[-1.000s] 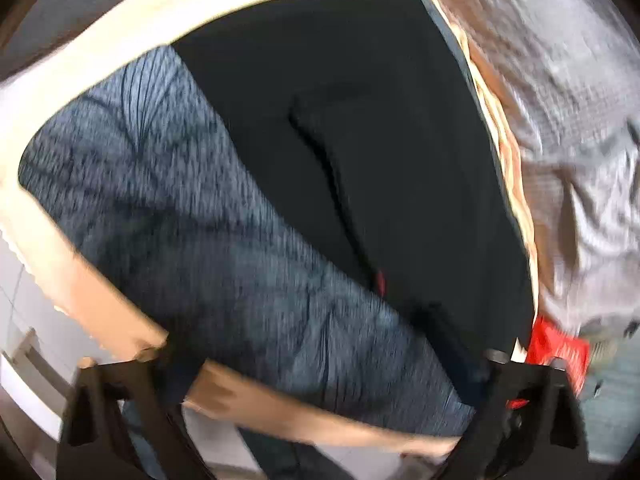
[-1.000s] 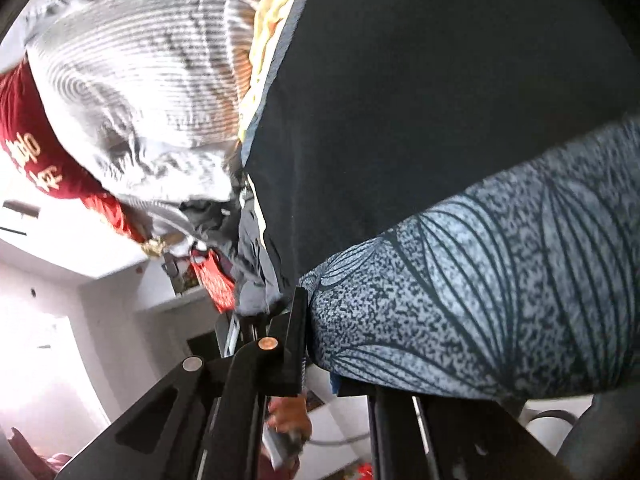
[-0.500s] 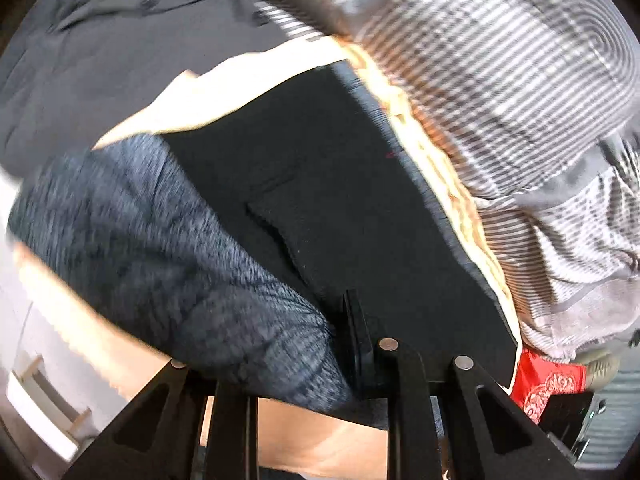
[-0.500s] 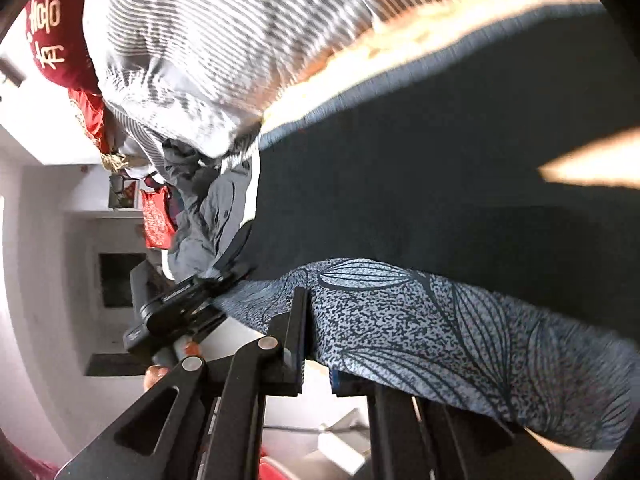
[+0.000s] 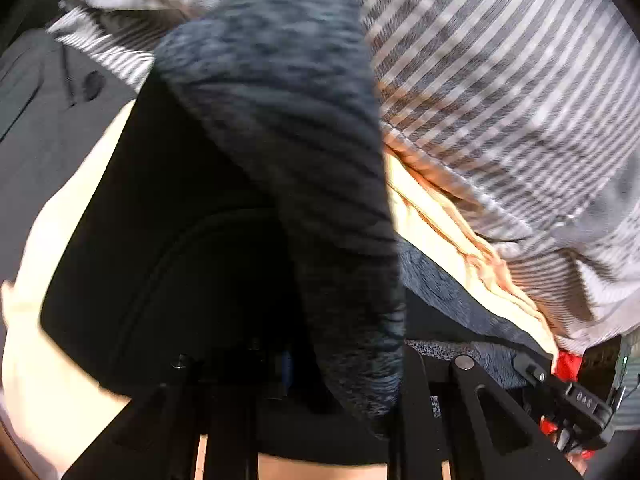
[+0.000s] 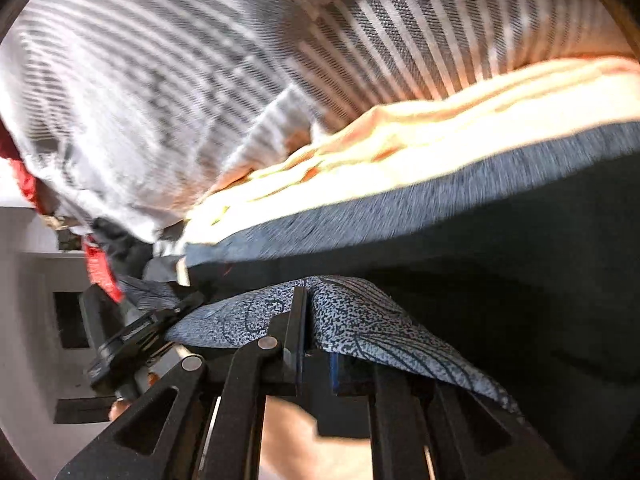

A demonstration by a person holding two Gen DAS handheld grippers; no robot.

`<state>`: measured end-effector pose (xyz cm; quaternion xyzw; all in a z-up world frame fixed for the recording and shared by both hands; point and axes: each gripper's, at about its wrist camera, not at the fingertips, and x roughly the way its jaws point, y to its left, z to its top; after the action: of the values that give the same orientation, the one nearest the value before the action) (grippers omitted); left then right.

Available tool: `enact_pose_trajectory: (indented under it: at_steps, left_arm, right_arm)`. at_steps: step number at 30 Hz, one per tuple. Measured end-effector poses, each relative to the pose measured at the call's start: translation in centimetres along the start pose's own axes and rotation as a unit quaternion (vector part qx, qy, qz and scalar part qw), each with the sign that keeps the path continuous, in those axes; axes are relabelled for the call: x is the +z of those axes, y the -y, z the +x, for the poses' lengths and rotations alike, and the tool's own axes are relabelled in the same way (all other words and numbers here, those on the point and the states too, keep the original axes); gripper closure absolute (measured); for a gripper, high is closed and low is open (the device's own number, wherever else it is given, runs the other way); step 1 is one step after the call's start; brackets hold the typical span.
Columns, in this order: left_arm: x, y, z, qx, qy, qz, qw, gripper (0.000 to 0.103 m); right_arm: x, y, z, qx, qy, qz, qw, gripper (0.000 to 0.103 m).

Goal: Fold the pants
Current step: 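Lift the waistband with both tools and fold it over toward the trouser hems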

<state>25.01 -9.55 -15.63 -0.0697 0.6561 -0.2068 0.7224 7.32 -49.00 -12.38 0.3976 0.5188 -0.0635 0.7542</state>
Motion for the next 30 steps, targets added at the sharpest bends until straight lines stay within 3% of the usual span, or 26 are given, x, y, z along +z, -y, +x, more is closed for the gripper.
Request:
enact_pose_trajectory:
  at_steps: [3,7,8,9,10,11,12,13,16,18,21,23,26,30]
  left_arm:
    - [0.4,0.2,1.2,0.003,0.009,0.011,0.9999,0.078]
    - [0.1,0.9,0.9,-0.012,0.012,0.032,0.9994,0.053]
    - [-0.2,1.3,0.4,-0.003,0.014,0.038,0.9992,0.053]
    - [-0.5,1.5,-0.2,0.005,0.016,0.044,0.9989,0.053]
    - [-0.9,1.7,-0.9,0.012,0.02,0.046,0.9987,0.044]
    - [-1.3,1.7,-1.8,0.017,0.03,0.044,0.9984,0.029]
    - [-1.8,1.7,-2.9,0.026,0.048,0.045,0.9975,0.026]
    - [-2.1,1.8,-4.0,0.032,0.066,0.053,0.9959,0.026]
    - [-3.1,2.5,-5.9,0.049,0.092,0.088,0.9907,0.026]
    - [-3.3,3.1,-4.9,0.075,0.082,0.116,0.987,0.026]
    - [-2.7,3.5,-1.5,0.139,0.059,0.14,0.9785,0.026]
    - [-2.3,3.5,0.5,0.175,0.055,0.143,0.9727,0.026]
    - [-2.2,4.3,1.2,0.203,0.069,0.159,0.9637,0.021]
    - [-4.6,5.2,0.2,0.196,0.051,0.19,0.9607,0.021]
  right_arm:
    - [1.7,1.3,2.5,-0.018,-0.003,-0.002,1.0,0.09]
    - [2.1,2.7,4.9,-0.038,-0.013,0.014,0.999,0.09]
    - [2.0,2.7,5.0,-0.042,-0.012,0.019,0.999,0.089]
    - [1.9,2.4,4.8,-0.043,-0.01,0.018,0.999,0.083]
    - [1.8,2.0,4.5,-0.043,-0.008,0.015,0.999,0.076]
    - [1.5,1.3,3.9,-0.042,-0.006,0.006,0.999,0.053]
    - [1.3,0.8,3.3,-0.041,-0.003,0.0,0.999,0.034]
    - [1.0,0.2,2.8,-0.038,0.003,-0.006,0.999,0.029]
    - [-0.2,-1.7,-0.3,-0.051,0.035,-0.037,0.997,0.028]
    - [-1.5,-3.0,-1.7,-0.048,0.048,-0.066,0.995,0.028]
    - [-2.3,-4.7,0.3,-0.093,0.012,-0.118,0.989,0.037]
    - [-2.1,-4.9,2.4,-0.128,-0.007,-0.137,0.982,0.037]
    - [-1.1,-2.6,4.5,-0.179,-0.016,-0.097,0.979,0.037]
    - [-2.0,-1.2,1.2,-0.127,0.013,-0.037,0.991,0.032]
